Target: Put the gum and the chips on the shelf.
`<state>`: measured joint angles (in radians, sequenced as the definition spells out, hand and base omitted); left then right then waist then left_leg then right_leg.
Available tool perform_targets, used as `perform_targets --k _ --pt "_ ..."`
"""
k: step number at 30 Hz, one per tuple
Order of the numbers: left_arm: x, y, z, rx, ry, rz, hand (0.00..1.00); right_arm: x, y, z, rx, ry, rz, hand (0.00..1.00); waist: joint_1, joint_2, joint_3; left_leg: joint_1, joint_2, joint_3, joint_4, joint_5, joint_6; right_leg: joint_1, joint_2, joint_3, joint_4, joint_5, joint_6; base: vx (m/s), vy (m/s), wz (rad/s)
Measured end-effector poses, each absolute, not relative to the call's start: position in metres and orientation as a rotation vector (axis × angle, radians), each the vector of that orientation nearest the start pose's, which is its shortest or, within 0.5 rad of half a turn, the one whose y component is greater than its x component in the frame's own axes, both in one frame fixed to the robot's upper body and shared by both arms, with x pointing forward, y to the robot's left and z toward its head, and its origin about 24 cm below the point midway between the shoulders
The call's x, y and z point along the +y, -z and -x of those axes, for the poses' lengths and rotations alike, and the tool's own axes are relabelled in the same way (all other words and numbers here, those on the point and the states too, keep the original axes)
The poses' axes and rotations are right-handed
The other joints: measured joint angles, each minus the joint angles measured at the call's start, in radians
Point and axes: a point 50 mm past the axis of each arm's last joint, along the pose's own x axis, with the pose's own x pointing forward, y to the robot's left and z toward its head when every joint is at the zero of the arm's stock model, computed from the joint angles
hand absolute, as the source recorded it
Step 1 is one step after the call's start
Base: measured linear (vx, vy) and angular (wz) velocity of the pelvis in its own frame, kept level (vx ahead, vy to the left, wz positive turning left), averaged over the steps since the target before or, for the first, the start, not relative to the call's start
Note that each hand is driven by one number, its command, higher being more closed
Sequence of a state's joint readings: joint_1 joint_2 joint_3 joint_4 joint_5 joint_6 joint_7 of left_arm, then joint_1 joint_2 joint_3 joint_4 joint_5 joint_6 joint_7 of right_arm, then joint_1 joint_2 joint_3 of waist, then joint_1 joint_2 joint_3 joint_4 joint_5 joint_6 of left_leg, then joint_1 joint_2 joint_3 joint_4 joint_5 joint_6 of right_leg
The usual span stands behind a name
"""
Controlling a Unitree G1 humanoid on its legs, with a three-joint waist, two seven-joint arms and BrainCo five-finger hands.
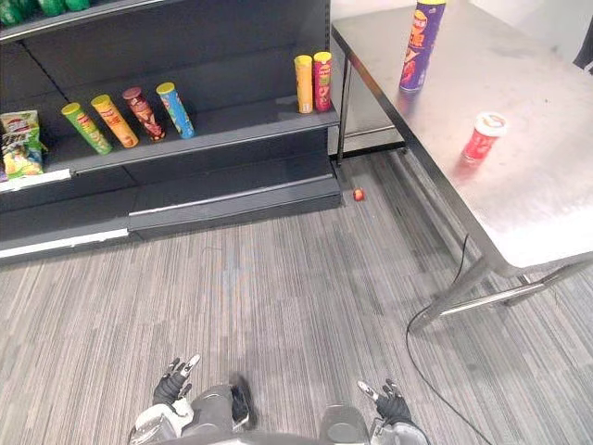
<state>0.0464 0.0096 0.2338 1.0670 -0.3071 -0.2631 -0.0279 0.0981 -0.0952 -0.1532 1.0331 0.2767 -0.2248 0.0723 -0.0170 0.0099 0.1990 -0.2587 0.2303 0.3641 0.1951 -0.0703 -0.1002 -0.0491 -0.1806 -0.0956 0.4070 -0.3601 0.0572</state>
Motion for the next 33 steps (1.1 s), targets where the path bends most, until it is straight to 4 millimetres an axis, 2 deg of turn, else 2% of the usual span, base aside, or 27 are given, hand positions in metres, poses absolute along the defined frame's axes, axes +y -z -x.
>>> perform_targets --k 1,2,3,4,5,6,7,8,9,10,12,13,14,15,16,17,19,20,21,22,23,24,26,28,33 --pt "0.191 0.151 -0.115 0.817 -0.426 0.349 0.00 -0.212 0.148 -0.109 0.847 0.302 -0.216 0.00 0.001 0.013 -0.016 0.001 0.005 0.000 -0.039 0.000 0.000 0.003 -0.002 0.033 0.000 -0.018 0.028 0.48 0.534 -0.85" --pt "0.194 0.153 -0.109 0.842 -0.434 0.342 0.00 -0.210 0.148 -0.111 0.848 0.300 -0.220 0.00 0.000 0.007 -0.026 0.004 0.002 0.000 -0.004 0.068 -0.003 0.023 -0.018 0.085 -0.012 -0.037 0.050 0.52 0.561 -0.86" --pt "0.196 0.155 -0.104 0.857 -0.440 0.336 0.00 -0.208 0.149 -0.109 0.857 0.301 -0.227 0.00 0.000 -0.003 -0.049 -0.001 -0.014 0.005 0.019 0.082 0.002 0.031 -0.035 0.106 -0.037 -0.039 0.050 0.50 0.451 -0.76" --pt "0.202 0.157 -0.094 0.882 -0.456 0.318 0.00 -0.202 0.154 -0.100 0.892 0.305 -0.248 0.00 -0.010 -0.023 -0.113 -0.019 -0.056 0.016 0.061 0.046 0.017 0.054 -0.070 0.147 -0.098 -0.015 0.042 0.54 0.428 -0.30" --pt "0.205 0.158 -0.092 0.898 -0.447 0.297 0.00 -0.196 0.157 -0.092 0.917 0.313 -0.269 0.00 -0.021 -0.045 -0.149 -0.027 -0.097 0.024 0.084 -0.001 0.031 0.053 -0.099 0.199 -0.121 0.041 0.032 0.54 0.418 -0.09" --pt "0.206 0.158 -0.092 0.904 -0.439 0.287 0.00 -0.194 0.159 -0.089 0.929 0.317 -0.276 0.00 -0.025 -0.052 -0.159 -0.023 -0.115 0.028 0.087 -0.012 0.037 0.050 -0.110 0.221 -0.111 0.068 0.036 0.53 0.427 0.16" --pt "0.208 0.158 -0.091 0.919 -0.425 0.266 0.00 -0.193 0.160 -0.085 0.945 0.332 -0.293 0.00 -0.029 -0.066 -0.168 0.006 -0.148 0.040 0.085 -0.033 0.057 0.033 -0.130 0.270 -0.054 0.111 0.036 0.40 0.328 0.05" --pt "0.208 0.159 -0.091 0.927 -0.416 0.259 0.00 -0.193 0.161 -0.084 0.948 0.343 -0.300 0.00 -0.033 -0.068 -0.169 0.025 -0.156 0.049 0.082 -0.045 0.071 0.017 -0.132 0.291 0.001 0.136 0.037 0.48 0.364 -0.09" --pt "0.208 0.160 -0.090 0.947 -0.396 0.243 0.00 -0.193 0.160 -0.087 0.943 0.341 -0.299 0.00 -0.036 -0.069 -0.166 0.060 -0.169 0.065 0.073 -0.063 0.084 -0.027 -0.130 0.313 0.114 0.190 0.040 0.42 0.300 -0.32" --pt "0.206 0.161 -0.088 0.974 -0.356 0.214 0.00 -0.193 0.159 -0.092 0.931 0.331 -0.298 0.00 -0.039 -0.058 -0.150 0.142 -0.175 0.093 0.040 -0.082 0.097 -0.115 -0.110 0.328 0.335 0.294 0.068 0.39 0.278 -0.39" --pt "0.203 0.162 -0.087 0.989 -0.311 0.185 0.00 -0.193 0.157 -0.098 0.908 0.323 -0.294 0.00 -0.041 -0.046 -0.127 0.232 -0.174 0.120 0.006 -0.084 0.097 -0.192 -0.082 0.293 0.523 0.302 0.075 0.30 0.198 -0.49" --pt "0.200 0.162 -0.086 0.998 -0.271 0.159 0.00 -0.197 0.154 -0.105 0.880 0.312 -0.275 0.00 -0.038 -0.036 -0.110 0.309 -0.176 0.148 -0.038 -0.086 0.094 -0.249 -0.084 0.206 0.613 0.277 0.041 0.30 0.191 -0.65" --pt "0.198 0.162 -0.086 1.005 -0.244 0.140 0.00 -0.199 0.151 -0.110 0.860 0.299 -0.258 0.00 -0.042 -0.027 -0.102 0.372 -0.179 0.179 -0.090 -0.090 0.087 -0.305 -0.093 0.107 0.644 0.241 -0.015 0.22 0.146 -0.55" --pt "0.198 0.162 -0.086 1.005 -0.235 0.132 0.00 -0.199 0.149 -0.113 0.849 0.291 -0.253 0.00 -0.047 -0.025 -0.100 0.390 -0.182 0.189 -0.111 -0.093 0.083 -0.327 -0.098 0.058 0.640 0.233 -0.027 0.21 0.119 -0.43" --pt "0.199 0.162 -0.085 1.005 -0.228 0.124 0.00 -0.198 0.147 -0.119 0.828 0.282 -0.253 0.00 -0.062 -0.028 -0.096 0.418 -0.185 0.213 -0.147 -0.107 0.061 -0.369 -0.103 -0.038 0.582 0.222 -0.043 0.20 0.040 -0.31" --pt "0.199 0.162 -0.086 1.004 -0.229 0.123 0.00 -0.197 0.146 -0.124 0.817 0.277 -0.255 0.00 -0.063 -0.035 -0.088 0.425 -0.187 0.230 -0.154 -0.113 0.051 -0.389 -0.100 -0.085 0.521 0.218 -0.051 0.21 -0.008 -0.43" --pt "0.197 0.161 -0.091 0.989 -0.227 0.134 0.00 -0.203 0.144 -0.128 0.803 0.282 -0.243 0.00 -0.063 -0.022 -0.065 0.445 -0.180 0.265 -0.155 -0.135 0.017 -0.399 -0.073 -0.204 0.236 0.224 -0.051 0.27 -0.113 -0.55" --pt "0.195 0.161 -0.093 0.986 -0.224 0.138 0.00 -0.205 0.143 -0.130 0.799 0.282 -0.237 0.00 -0.063 -0.019 -0.055 0.455 -0.179 0.278 -0.155 -0.141 0.006 -0.394 -0.061 -0.217 0.144 0.235 -0.040 0.40 -0.181 -0.57" --pt "0.194 0.161 -0.093 0.987 -0.228 0.144 0.00 -0.208 0.142 -0.131 0.794 0.286 -0.231 0.00 -0.065 -0.019 -0.032 0.481 -0.180 0.285 -0.150 -0.155 -0.023 -0.369 -0.038 -0.230 0.003 0.331 -0.060 0.36 -0.163 -0.62" --pt "0.185 0.162 -0.096 0.983 -0.218 0.167 0.00 -0.218 0.139 -0.135 0.782 0.293 -0.204 0.00 -0.067 0.034 -0.010 0.499 -0.154 0.278 -0.163 -0.153 -0.028 -0.337 0.019 -0.242 -0.046 0.355 -0.095 0.37 -0.144 -0.64" --pt "0.180 0.162 -0.096 0.986 -0.205 0.172 0.00 -0.221 0.138 -0.137 0.775 0.294 -0.193 0.00 -0.062 0.057 -0.011 0.497 -0.140 0.271 -0.168 -0.144 -0.037 -0.335 0.041 -0.238 -0.056 0.349 -0.098 0.34 -0.125 -0.56" --pt "0.174 0.162 -0.099 0.981 -0.182 0.179 0.00 -0.226 0.137 -0.137 0.777 0.299 -0.182 0.00 -0.065 0.068 -0.002 0.502 -0.134 0.243 -0.172 -0.120 -0.051 -0.344 0.053 -0.231 -0.030 0.310 -0.102 0.38 -0.157 -0.29" --pt "0.174 0.162 -0.101 0.972 -0.197 0.204 0.00 -0.227 0.142 -0.128 0.820 0.304 -0.169 0.00 -0.064 0.063 0.003 0.527 -0.126 0.212 -0.170 -0.064 -0.068 -0.322 0.054 -0.233 0.003 0.264 -0.106 0.28 -0.145 -0.01" --pt "0.174 0.160 -0.105 0.956 -0.217 0.223 0.00 -0.228 0.144 -0.121 0.839 0.305 -0.161 0.00 -0.065 0.056 0.002 0.523 -0.101 0.179 -0.114 -0.016 -0.065 -0.276 0.053 -0.253 -0.019 0.232 -0.098 0.26 -0.154 0.26" --pt "0.174 0.160 -0.108 0.949 -0.262 0.271 0.00 -0.230 0.143 -0.122 0.831 0.314 -0.165 0.00 -0.064 0.054 -0.012 0.503 -0.090 0.094 -0.048 0.070 -0.074 -0.232 0.040 -0.267 -0.028 0.196 -0.106 0.22 -0.085 0.13"
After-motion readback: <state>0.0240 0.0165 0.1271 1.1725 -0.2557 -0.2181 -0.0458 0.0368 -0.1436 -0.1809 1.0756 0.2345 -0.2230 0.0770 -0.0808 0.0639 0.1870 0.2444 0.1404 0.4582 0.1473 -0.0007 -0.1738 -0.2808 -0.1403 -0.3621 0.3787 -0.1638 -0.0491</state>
